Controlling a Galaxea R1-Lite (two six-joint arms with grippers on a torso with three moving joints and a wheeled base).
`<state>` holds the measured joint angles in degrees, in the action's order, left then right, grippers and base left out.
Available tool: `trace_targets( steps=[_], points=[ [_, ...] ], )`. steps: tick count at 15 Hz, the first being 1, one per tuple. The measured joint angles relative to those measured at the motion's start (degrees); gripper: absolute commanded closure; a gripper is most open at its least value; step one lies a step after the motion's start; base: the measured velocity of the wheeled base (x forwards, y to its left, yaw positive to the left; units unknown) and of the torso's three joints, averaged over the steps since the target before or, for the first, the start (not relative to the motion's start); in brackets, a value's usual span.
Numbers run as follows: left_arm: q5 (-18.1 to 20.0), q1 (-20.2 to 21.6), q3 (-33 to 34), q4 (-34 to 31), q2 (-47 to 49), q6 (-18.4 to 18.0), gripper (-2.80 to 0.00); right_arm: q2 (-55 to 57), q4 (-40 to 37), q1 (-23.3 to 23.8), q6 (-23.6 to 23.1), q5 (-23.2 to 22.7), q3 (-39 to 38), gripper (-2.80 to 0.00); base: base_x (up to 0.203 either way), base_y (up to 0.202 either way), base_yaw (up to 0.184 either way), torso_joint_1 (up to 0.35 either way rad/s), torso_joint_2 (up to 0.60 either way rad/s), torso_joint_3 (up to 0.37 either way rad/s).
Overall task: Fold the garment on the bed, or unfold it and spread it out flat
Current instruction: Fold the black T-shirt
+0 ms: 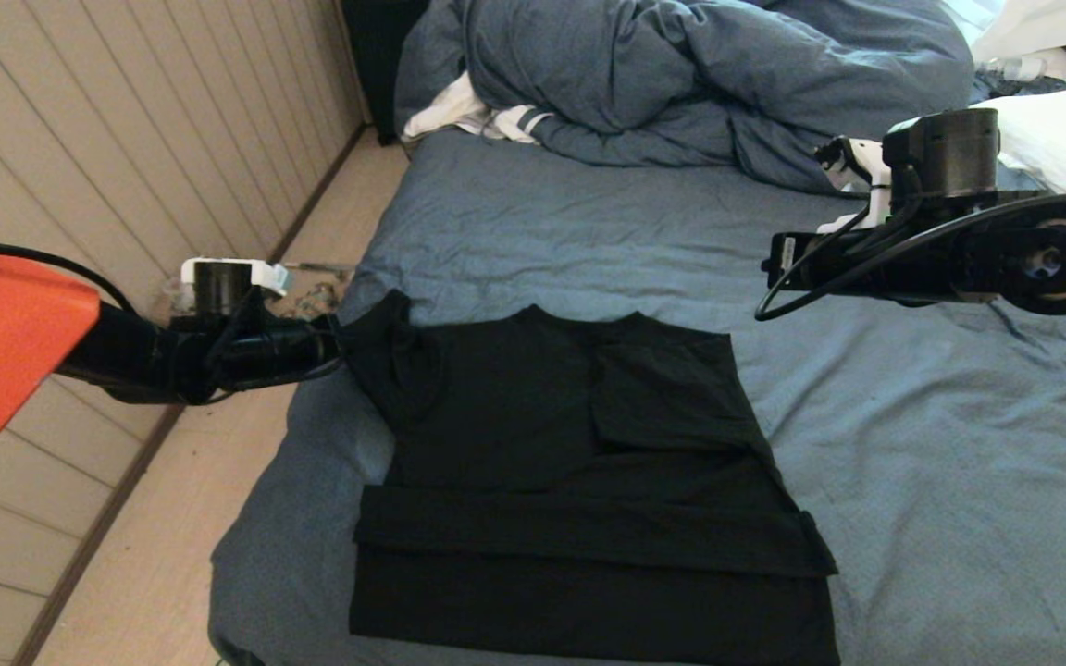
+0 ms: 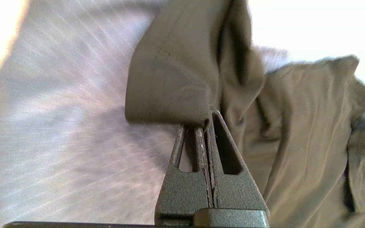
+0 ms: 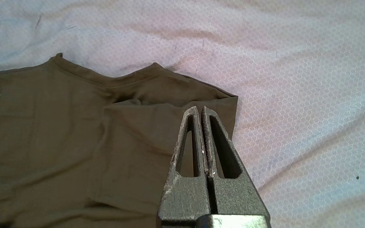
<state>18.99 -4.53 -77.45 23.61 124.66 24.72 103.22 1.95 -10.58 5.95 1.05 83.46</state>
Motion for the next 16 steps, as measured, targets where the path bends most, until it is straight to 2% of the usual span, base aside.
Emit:
trace_targets(
  steps=[5, 7, 10, 13, 16],
  points=[
    [-5.6, -0.6, 4.3, 0.7, -6.0, -2.0, 0.0, -1.4, 0.0, 0.0, 0.0, -0.1, -0.1, 0.0, 0.0, 0.0, 0.0, 0.0, 0.0, 0.0],
    [-6.0, -2.0, 7.6, 4.5, -7.1, -3.0, 0.0, -1.8, 0.0, -0.1, 0.0, -1.0, -0.2, 0.0, 0.0, 0.0, 0.0, 0.0, 0.0, 0.0],
    [-6.3, -6.3, 12.4, 9.7, -7.8, -3.9, 0.0, -2.1, 0.0, 0.1, 0.0, -1.5, -0.2, 0.0, 0.0, 0.0, 0.0, 0.0, 0.0, 0.0],
    [-6.4, -9.4, 14.1, 10.1, -7.6, -3.9, 0.0, -2.1, -0.1, 0.0, 0.0, -1.5, -0.3, 0.0, 0.0, 0.0, 0.0, 0.0, 0.0, 0.0],
    [-6.4, -14.5, 16.4, 11.0, -7.2, -3.9, 0.0, -2.0, -0.1, -0.1, 0.0, -1.5, -0.4, 0.0, 0.0, 0.0, 0.0, 0.0, 0.0, 0.0]
  ],
)
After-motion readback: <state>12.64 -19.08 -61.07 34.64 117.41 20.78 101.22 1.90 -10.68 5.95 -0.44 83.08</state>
